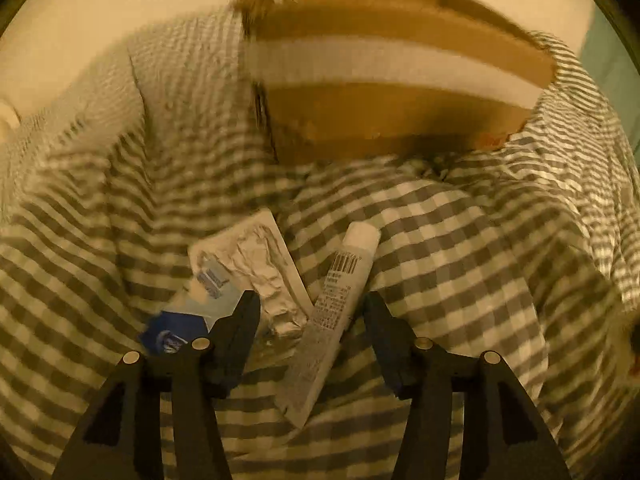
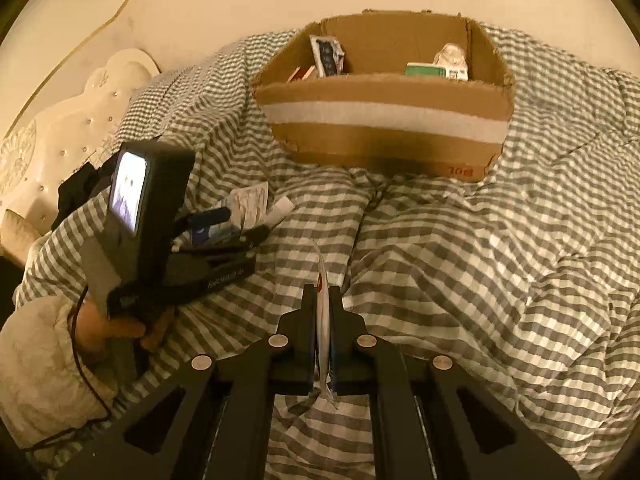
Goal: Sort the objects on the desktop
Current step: 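Grasp the white tube with the left gripper while the right grasps the red-printed white packet, then carry the tube and packet over the cardboard box and release both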
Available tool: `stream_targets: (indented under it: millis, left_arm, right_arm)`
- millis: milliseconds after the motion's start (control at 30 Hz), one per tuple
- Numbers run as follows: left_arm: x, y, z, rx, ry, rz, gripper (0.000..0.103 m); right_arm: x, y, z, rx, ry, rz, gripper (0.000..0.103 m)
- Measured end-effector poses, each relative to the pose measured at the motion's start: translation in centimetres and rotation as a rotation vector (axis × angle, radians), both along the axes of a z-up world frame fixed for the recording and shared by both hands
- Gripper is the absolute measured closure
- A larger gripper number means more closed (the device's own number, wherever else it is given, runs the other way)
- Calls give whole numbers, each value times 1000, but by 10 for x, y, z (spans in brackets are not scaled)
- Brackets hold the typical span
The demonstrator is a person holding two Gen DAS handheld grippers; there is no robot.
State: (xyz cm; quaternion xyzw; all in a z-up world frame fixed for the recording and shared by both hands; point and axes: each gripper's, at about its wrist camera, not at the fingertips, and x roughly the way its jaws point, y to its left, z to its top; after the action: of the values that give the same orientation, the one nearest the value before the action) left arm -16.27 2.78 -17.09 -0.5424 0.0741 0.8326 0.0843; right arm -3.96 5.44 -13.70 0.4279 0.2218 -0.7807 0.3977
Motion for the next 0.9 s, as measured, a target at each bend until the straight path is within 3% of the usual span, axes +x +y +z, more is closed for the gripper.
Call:
stream_targets:
  millis: [33, 67, 133, 267, 667, 900]
  left_arm:
    - [-2, 1, 0, -4, 2, 6, 47]
    - [-3, 4, 1, -4, 17, -1, 54]
    - [-5, 10, -2, 32, 5, -45, 77]
    - [-3, 12, -7, 11, 11, -64, 78]
    - [4, -7, 44, 198, 88, -3, 80]
    - [4, -2, 64, 212, 138, -8, 80]
  right_arm:
    - [0, 1, -2, 2, -5, -3, 98]
    - [0, 2, -4, 3, -14, -3, 98]
    - [0, 2, -7, 3, -31, -4, 98]
    - [1, -4, -9, 14, -32, -3, 98]
    - [2, -14, 4, -1, 23, -12, 98]
    - [2, -12, 19, -35, 49, -7, 98]
